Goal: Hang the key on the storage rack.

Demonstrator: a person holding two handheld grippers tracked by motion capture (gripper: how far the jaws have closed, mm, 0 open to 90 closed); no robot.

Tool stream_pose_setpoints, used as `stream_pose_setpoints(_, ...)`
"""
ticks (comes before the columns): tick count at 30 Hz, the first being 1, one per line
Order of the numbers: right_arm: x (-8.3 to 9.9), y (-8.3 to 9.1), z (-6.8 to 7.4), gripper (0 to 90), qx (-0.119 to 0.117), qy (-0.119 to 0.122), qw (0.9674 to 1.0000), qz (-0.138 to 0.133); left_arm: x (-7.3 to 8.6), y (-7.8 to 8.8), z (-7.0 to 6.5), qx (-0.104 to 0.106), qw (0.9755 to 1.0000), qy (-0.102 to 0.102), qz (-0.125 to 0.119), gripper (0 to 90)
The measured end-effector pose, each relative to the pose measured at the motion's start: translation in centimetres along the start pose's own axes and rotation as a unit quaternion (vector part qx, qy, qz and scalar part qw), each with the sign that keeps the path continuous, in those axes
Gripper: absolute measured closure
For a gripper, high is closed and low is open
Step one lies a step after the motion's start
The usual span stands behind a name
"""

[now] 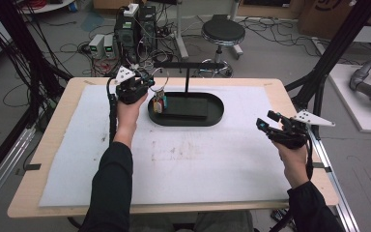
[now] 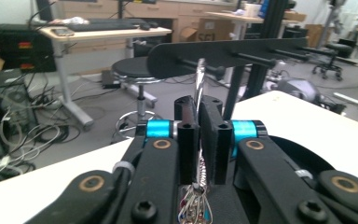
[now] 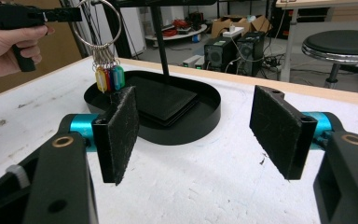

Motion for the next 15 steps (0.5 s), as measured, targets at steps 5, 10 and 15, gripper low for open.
stream_pose_setpoints(5,0.0,-0.1,0.0,33.2,-0.001,0.003,1.0000,0.000,0.1,0.2,0.2,0.001,1.0000,0.003,0.003,80.0)
stream_pose_setpoints(10,0.0,-0.1,-0.1,33.1,0.000,0.003,1.0000,0.001,-0.5,0.6,-0.1,-0.003,1.0000,-0.006,-0.005,70.2)
stream_pose_setpoints(15,0.1,-0.1,-0.1,32.9,0.002,0.002,1.0000,0.002,-1.0,1.4,-0.4,-0.014,0.9998,-0.017,0.004,56.1)
Point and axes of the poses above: each handheld gripper's, and its own axes: y roughly backward along the jaws, x roughly out of its underside, z roughly to its left, the point moved 6 cm from there along -y, roughly forward along the jaws, and after that the axes turned 9 degrees about x, right-handed, at the moved point
